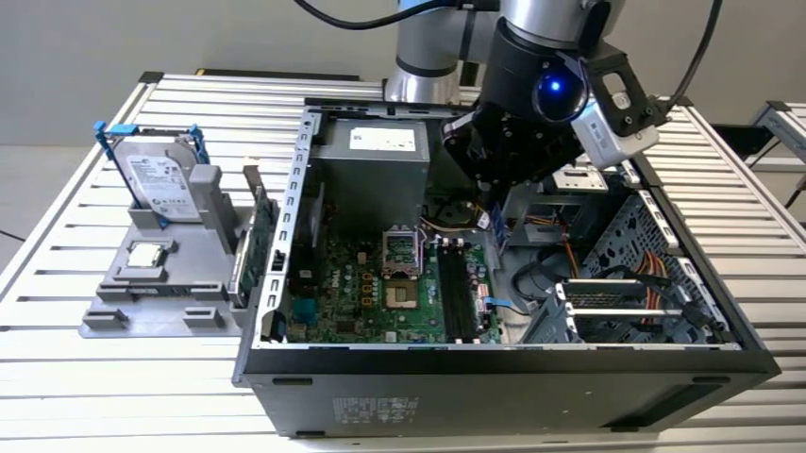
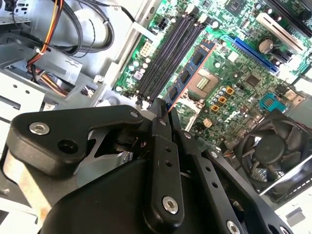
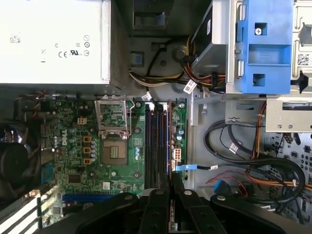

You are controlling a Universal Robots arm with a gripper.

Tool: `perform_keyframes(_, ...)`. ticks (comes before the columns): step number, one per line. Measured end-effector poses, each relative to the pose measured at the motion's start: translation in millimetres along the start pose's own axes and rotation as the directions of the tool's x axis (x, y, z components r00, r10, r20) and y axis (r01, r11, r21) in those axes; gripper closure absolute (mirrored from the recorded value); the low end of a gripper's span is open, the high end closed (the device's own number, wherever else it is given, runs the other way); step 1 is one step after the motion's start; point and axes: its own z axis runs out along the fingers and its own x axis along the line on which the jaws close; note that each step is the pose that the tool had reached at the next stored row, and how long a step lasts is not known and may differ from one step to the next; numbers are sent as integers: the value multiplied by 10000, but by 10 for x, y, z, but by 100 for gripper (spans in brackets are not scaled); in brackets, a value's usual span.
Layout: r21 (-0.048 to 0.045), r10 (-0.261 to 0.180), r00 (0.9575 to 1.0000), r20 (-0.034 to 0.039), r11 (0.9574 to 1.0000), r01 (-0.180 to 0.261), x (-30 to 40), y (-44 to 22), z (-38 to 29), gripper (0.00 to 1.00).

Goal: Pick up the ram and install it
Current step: 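Insert the ram into the slot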

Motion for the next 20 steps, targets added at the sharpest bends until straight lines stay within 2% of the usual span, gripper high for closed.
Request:
perform_keyframes(9, 0, 0, 10000, 0, 10000, 0, -8, 11, 50, 100)
perform_keyframes(15, -1, 0, 10000, 0, 10000, 0, -14, 78, 67, 100)
perform_keyframes(16, 0, 0, 10000, 0, 10000, 0, -14, 104, 74, 100)
perform_keyframes(20, -1, 3, 10000, 0, 10000, -3, -25, 132, 90, 100)
